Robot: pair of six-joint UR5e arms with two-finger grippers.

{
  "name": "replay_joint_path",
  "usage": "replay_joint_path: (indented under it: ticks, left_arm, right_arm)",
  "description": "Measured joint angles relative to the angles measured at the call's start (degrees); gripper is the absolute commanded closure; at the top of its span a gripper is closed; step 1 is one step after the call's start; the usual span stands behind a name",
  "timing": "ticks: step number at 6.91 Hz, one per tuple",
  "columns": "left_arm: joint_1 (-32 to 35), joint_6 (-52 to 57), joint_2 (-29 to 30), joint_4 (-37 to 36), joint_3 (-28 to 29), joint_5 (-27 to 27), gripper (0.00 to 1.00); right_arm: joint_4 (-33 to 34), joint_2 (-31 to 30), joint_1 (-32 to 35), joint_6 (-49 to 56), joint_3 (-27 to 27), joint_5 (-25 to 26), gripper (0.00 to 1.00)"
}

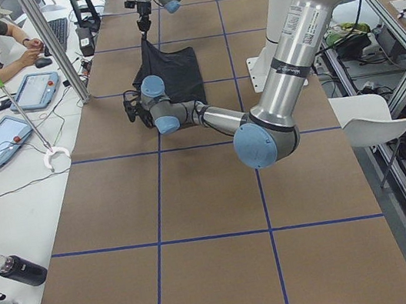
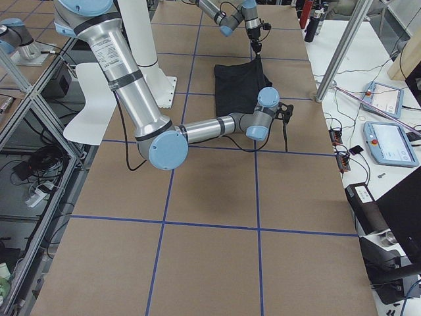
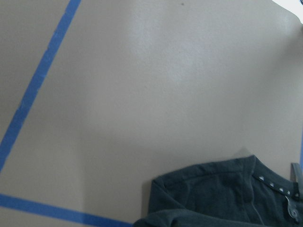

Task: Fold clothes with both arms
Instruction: 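Lower the hem onto the collar and open both grippers, raising them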

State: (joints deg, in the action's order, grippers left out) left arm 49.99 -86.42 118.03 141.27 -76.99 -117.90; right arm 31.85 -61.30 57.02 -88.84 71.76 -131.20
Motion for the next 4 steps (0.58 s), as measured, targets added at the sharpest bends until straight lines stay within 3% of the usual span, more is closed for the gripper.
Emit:
replay_joint_path:
  ticks: [1, 2, 3, 4]
  left_arm:
    - [0.01, -0.17, 0.58, 0.11, 0.02, 0.01, 1.00]
    - [0.02, -0.26, 0.97, 0.06, -0.09, -0.02, 0.72]
    - [0.02, -0.30, 1.21, 0.03, -0.17, -0.04, 0.12]
    - [0.05, -0.32, 1.41, -0.03, -0.23, -0.04, 0.01]
  right_arm:
    - [0.06, 0.43, -0.14, -0.14, -0.08, 0.16, 1.00]
    - [0.11, 0.85, -0.31, -0.22, -0.16, 0.19, 0.56]
    - [0.12, 1.13, -0.51, -0.22, -0.17, 0.18, 0.01]
    - [0.10, 1.28, -0.72, -0.22, -0.16, 0.16, 0.00]
